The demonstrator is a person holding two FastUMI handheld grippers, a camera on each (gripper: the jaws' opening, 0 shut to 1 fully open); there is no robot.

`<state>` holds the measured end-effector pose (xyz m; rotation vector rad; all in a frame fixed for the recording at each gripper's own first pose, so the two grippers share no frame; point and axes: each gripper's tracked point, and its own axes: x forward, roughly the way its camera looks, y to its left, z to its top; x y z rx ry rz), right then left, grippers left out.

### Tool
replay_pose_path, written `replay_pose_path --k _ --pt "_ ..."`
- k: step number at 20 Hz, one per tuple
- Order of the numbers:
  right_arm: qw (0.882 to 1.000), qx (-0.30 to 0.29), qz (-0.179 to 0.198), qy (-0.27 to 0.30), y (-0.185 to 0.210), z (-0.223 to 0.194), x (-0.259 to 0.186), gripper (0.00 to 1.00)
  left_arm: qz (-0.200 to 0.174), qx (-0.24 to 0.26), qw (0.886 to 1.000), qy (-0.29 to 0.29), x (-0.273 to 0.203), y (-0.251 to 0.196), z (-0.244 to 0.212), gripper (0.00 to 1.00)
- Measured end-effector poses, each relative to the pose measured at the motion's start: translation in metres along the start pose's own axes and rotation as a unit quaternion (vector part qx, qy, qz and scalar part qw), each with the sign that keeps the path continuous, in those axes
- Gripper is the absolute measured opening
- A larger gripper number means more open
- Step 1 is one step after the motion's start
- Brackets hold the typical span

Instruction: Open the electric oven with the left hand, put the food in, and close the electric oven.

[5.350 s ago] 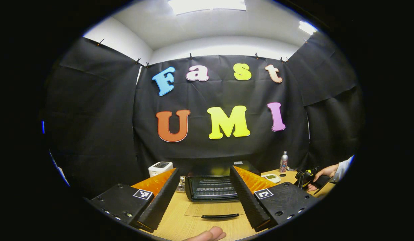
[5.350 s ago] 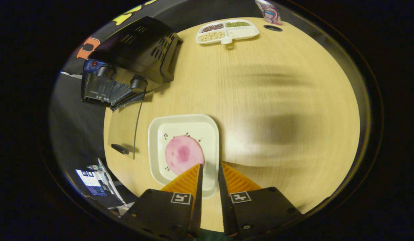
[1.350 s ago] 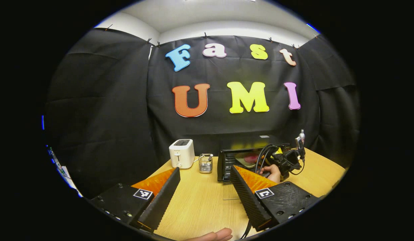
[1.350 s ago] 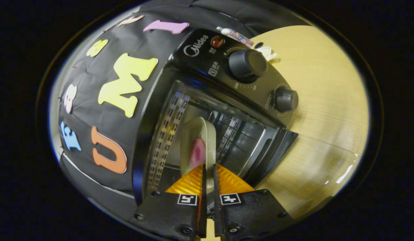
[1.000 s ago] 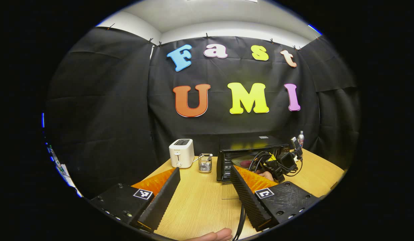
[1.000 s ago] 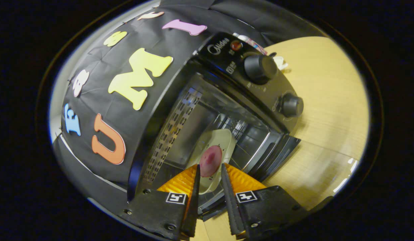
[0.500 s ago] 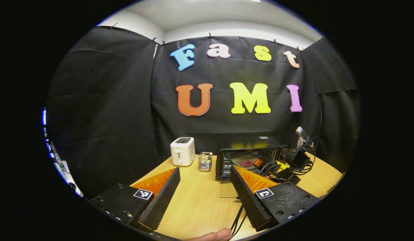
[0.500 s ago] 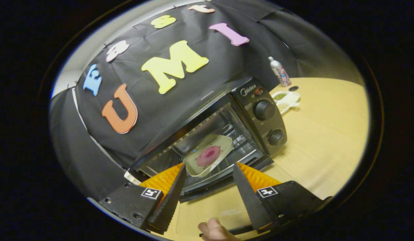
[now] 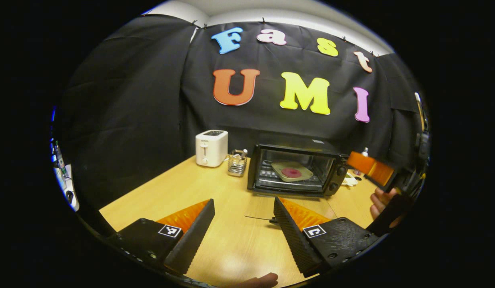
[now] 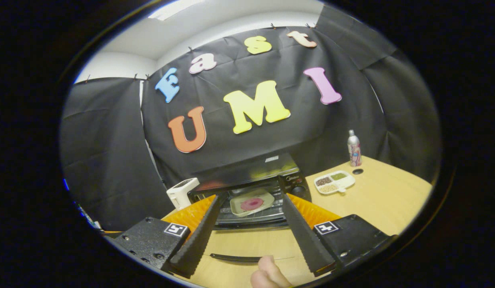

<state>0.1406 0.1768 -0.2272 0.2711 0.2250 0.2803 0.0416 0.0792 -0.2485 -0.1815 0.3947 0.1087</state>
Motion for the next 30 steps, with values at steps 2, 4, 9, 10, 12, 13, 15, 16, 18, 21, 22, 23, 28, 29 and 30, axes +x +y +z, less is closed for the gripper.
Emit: replay_pose_path --k 2,4,9,10,12,13,15,16,18,21,22,23,28,29,30 --pt "1.0 -0.02 0.001 -0.023 -0.011 0.024 -0.026 1.0 -0.029 0.006 0.999 0.034 0.013 -0.024 -0.027 0.95" --pt "0.998 -0.039 -0.003 -0.042 -0.022 0.047 -0.049 0.94 -0.058 0.018 0.996 0.07 0.027 -0.049 -0.055 0.95" --pt "0.994 -0.077 -0.015 -0.073 -0.049 0.092 -0.104 0.94 -0.102 0.04 0.98 0.167 0.06 -0.089 -0.124 0.95" --pt "0.992 -0.092 -0.024 -0.079 -0.058 0.098 -0.113 0.94 -0.102 0.045 0.978 0.175 0.062 -0.094 -0.13 0.95" --pt "0.987 -0.116 -0.039 -0.1 -0.066 0.112 -0.13 0.94 -0.109 0.051 0.976 0.183 0.068 -0.102 -0.135 0.94" --pt "0.985 -0.125 -0.045 -0.108 -0.072 0.117 -0.137 0.94 -0.109 0.055 0.975 0.185 0.07 -0.104 -0.136 0.94" --pt "0.983 -0.13 -0.046 -0.119 -0.075 0.118 -0.147 0.94 -0.106 0.067 0.974 0.189 0.073 -0.107 -0.14 0.95" --pt "0.983 -0.13 -0.042 -0.123 -0.075 0.12 -0.149 0.94 -0.103 0.072 0.974 0.189 0.074 -0.108 -0.139 0.95" --pt "0.984 -0.131 -0.042 -0.117 -0.062 0.118 -0.151 0.94 -0.104 0.08 0.974 0.186 0.075 -0.112 -0.138 0.95" --pt "0.986 -0.124 -0.041 -0.107 -0.072 0.111 -0.151 0.95 -0.099 0.093 0.975 0.175 0.08 -0.114 -0.133 0.94" --pt "0.987 -0.118 -0.036 -0.105 -0.073 0.11 -0.151 0.94 -0.096 0.103 0.975 0.172 0.081 -0.114 -0.13 0.95" --pt "0.987 -0.116 -0.035 -0.103 -0.075 0.109 -0.15 0.95 -0.094 0.111 0.976 0.161 0.083 -0.115 -0.124 0.94" --pt "0.989 -0.109 -0.038 -0.097 -0.085 0.104 -0.148 0.94 -0.101 0.117 0.975 0.16 0.094 -0.123 -0.124 0.95" --pt "0.989 -0.107 -0.038 -0.095 -0.086 0.103 -0.147 0.94 -0.094 0.113 0.974 0.17 0.095 -0.119 -0.129 0.95" --pt "0.989 -0.106 -0.037 -0.094 -0.088 0.101 -0.145 0.94 -0.091 0.106 0.975 0.174 0.097 -0.118 -0.13 0.95"
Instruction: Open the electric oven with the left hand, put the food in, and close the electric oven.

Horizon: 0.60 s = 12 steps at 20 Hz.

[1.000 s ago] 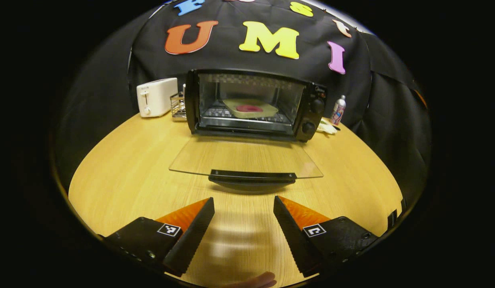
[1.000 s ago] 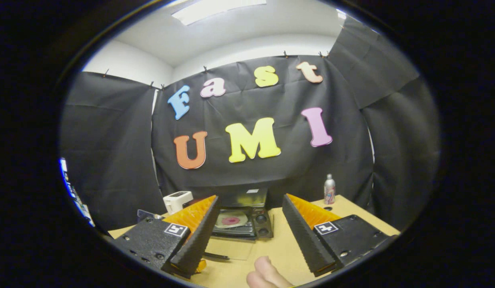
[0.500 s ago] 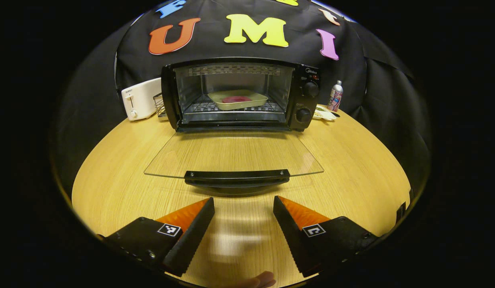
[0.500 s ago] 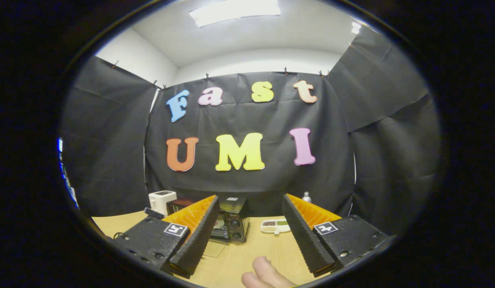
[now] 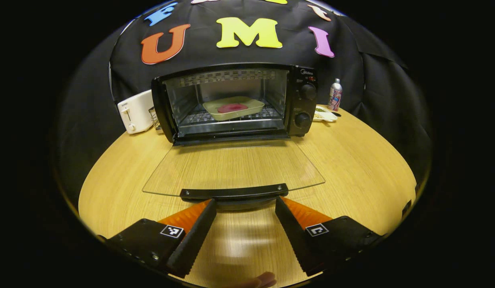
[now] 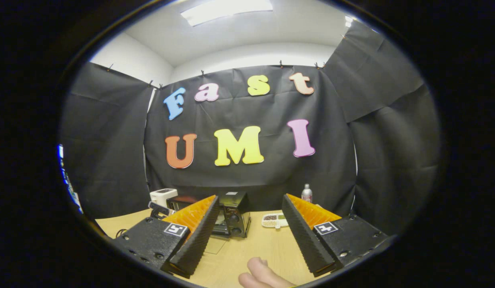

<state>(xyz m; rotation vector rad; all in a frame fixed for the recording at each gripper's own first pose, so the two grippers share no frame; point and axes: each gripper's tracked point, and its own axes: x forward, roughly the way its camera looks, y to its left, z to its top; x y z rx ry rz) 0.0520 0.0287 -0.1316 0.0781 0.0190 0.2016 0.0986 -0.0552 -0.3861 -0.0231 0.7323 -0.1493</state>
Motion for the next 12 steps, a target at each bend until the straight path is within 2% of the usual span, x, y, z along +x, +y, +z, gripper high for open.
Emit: replay_pose_path --k 4,7,10,11,12 --pt "1.0 0.011 0.001 0.008 -0.003 -0.005 0.003 0.94 0.006 -0.01 1.0 0.001 0.0 0.002 0.003 0.94" --pt "1.0 0.016 0.001 0.018 -0.002 -0.011 0.006 0.94 0.019 0.008 1.0 -0.009 -0.003 0.002 0.011 0.94" --pt "1.0 0.018 0.001 0.021 -0.003 -0.013 0.006 1.0 0.018 0.002 1.0 -0.011 -0.005 0.0 0.015 0.93" --pt "1.0 0.018 0.001 0.02 -0.002 -0.012 0.005 0.94 0.018 0.0 1.0 -0.007 -0.006 0.0 0.014 0.94" --pt "1.0 0.016 0.0 0.019 -0.002 -0.011 0.005 0.94 0.019 0.0 1.0 -0.007 -0.006 0.0 0.015 0.94"
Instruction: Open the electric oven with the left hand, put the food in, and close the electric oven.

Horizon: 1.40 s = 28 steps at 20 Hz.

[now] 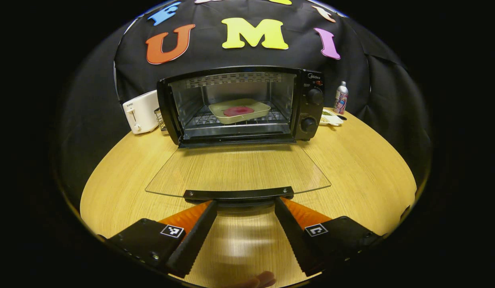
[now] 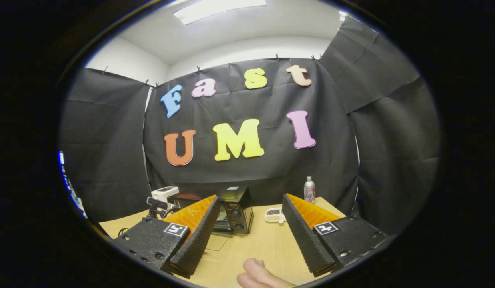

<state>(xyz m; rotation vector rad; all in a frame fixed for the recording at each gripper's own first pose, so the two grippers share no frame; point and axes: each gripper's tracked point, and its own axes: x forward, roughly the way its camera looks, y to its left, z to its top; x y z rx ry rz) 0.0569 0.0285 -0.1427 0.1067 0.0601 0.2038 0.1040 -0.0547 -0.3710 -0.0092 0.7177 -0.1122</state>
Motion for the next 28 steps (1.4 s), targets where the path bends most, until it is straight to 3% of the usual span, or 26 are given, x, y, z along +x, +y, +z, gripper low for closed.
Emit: replay_pose_path --k 13,28 --pt "1.0 -0.001 -0.011 -0.011 -0.008 0.003 -0.011 0.94 0.006 -0.006 0.999 -0.042 -0.014 0.002 0.041 0.94" --pt "1.0 0.007 -0.023 -0.011 -0.011 0.007 -0.017 0.94 0.004 0.023 0.991 -0.134 -0.026 0.013 0.139 0.95"
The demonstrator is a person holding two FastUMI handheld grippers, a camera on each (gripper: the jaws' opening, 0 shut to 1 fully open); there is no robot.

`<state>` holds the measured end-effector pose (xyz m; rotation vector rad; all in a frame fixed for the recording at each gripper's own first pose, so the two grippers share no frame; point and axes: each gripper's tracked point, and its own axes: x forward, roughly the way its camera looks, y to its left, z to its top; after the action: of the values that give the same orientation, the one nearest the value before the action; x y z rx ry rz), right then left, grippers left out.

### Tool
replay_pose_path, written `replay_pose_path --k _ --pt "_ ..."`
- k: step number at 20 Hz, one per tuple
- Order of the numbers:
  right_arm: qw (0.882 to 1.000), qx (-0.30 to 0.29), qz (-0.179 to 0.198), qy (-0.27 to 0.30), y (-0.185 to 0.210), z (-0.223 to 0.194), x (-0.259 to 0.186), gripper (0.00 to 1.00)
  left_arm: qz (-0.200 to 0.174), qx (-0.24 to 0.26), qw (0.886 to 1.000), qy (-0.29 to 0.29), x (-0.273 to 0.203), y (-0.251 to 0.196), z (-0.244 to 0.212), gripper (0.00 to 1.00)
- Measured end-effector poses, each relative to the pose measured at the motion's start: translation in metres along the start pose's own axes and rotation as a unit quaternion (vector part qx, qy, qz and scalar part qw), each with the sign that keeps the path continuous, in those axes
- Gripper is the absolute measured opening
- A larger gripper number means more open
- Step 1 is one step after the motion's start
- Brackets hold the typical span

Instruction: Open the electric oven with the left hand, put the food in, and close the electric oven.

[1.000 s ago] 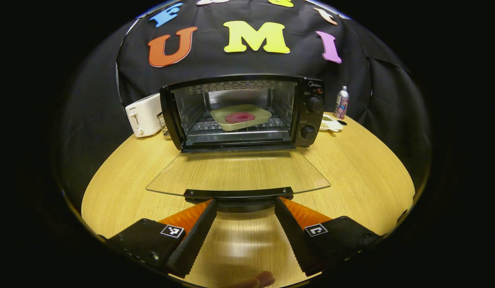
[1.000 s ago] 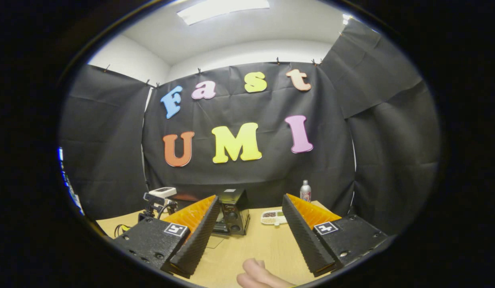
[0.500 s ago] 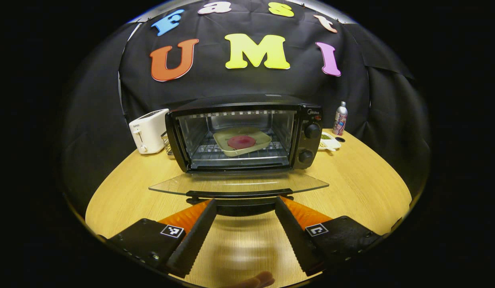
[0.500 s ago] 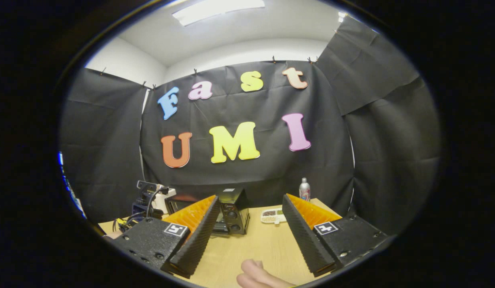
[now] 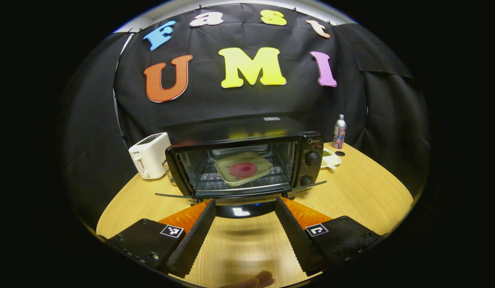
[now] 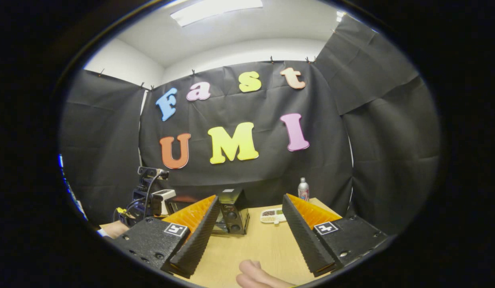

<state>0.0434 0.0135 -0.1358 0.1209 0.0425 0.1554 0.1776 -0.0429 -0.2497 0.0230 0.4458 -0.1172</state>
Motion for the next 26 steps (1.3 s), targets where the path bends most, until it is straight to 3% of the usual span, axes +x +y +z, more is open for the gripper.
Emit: replay_pose_path --k 7,10,13,20,26 --pt "1.0 0.007 -0.008 -0.024 -0.005 0.028 -0.025 0.94 0.006 -0.044 0.996 -0.081 0.034 0.02 0.049 0.95" --pt "0.999 0.001 -0.019 -0.035 -0.012 0.035 -0.036 0.94 0.014 -0.077 0.993 -0.09 0.016 0.026 0.054 0.95" --pt "0.999 -0.008 -0.023 -0.037 -0.01 0.041 -0.051 0.94 0.015 -0.091 0.989 -0.114 -0.023 0.027 0.063 0.94" --pt "0.998 -0.024 -0.044 -0.035 -0.017 0.057 -0.08 0.94 0.018 -0.111 0.979 -0.172 -0.17 0.016 0.084 0.94" --pt "0.998 -0.034 -0.044 -0.04 -0.021 0.075 -0.108 0.94 0.052 -0.07 0.974 -0.209 -0.287 0.024 0.092 0.93"
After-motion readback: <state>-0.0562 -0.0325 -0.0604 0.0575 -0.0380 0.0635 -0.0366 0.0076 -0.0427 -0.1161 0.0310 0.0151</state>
